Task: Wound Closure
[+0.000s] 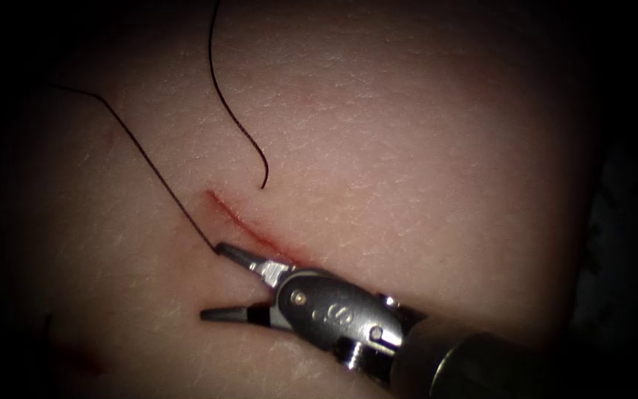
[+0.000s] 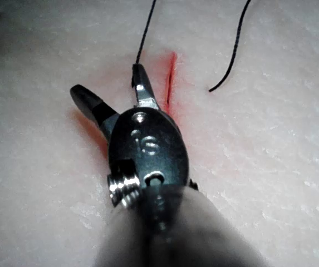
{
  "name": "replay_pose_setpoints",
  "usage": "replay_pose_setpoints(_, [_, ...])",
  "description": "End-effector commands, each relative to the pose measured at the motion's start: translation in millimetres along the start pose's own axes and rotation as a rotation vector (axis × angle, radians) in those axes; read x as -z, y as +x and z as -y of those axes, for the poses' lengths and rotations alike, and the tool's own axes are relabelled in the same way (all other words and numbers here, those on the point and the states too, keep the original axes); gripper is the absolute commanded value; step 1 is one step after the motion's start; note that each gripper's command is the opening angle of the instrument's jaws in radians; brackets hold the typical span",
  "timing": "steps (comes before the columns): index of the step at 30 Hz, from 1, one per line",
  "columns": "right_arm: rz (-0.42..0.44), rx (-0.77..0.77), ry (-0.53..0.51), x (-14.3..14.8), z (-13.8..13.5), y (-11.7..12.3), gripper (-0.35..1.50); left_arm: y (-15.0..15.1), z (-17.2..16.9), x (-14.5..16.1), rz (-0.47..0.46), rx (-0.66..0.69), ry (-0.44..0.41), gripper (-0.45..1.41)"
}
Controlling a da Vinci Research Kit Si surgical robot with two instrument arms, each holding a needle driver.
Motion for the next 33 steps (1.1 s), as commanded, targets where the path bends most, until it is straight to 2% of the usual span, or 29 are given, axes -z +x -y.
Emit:
replay_pose_setpoints(1, [0.004,-0.001,-0.003,-1.1,-0.1,-1.0,1.15,-0.9,-1.0,-0.2,0.000,0.002,-0.003,-0.45])
replay_pose_setpoints(7, [0.017,-0.016,-0.024,-2.7,-0.8,-2.3,1.08,-0.8,-1.0,-0.2,-0.002,0.002,-0.004,-0.45])
replay_pose_setpoints(13, [0.050,-0.020,0.002,-5.1,0.2,-3.4,0.79,-0.1,-1.2,-0.1,-0.019,0.001,-0.013,-0.45])
replay_pose_setpoints(14, [0.056,-0.022,0.015,-5.4,0.4,-3.6,0.56,0.0,-1.3,-0.1,-0.021,0.001,-0.015,-0.45])
replay_pose_setpoints(15, [0.059,-0.019,0.027,-5.4,0.5,-3.8,0.16,0.1,-1.3,-0.1,-0.023,0.001,-0.016,-0.45])
replay_pose_setpoints(16, [0.065,-0.016,0.040,-5.4,0.6,-3.9,-0.35,0.1,-1.3,-0.1,-0.025,0.001,-0.018,-0.45])
replay_pose_setpoints(20, [0.073,-0.015,0.060,-4.7,0.6,-4.1,-0.35,0.2,-1.3,-0.2,-0.029,0.001,-0.021,-0.45])
replay_pose_setpoints(26, [0.104,-0.027,0.016,-2.6,0.7,-3.7,-0.35,0.0,-1.6,-1.0,-0.040,0.000,-0.027,-0.45])
replay_pose_setpoints(33, [0.099,-0.026,0.031,-0.9,4.2,-1.0,-0.35,-2.8,-2.7,-3.1,-0.041,0.006,-0.035,-0.45])
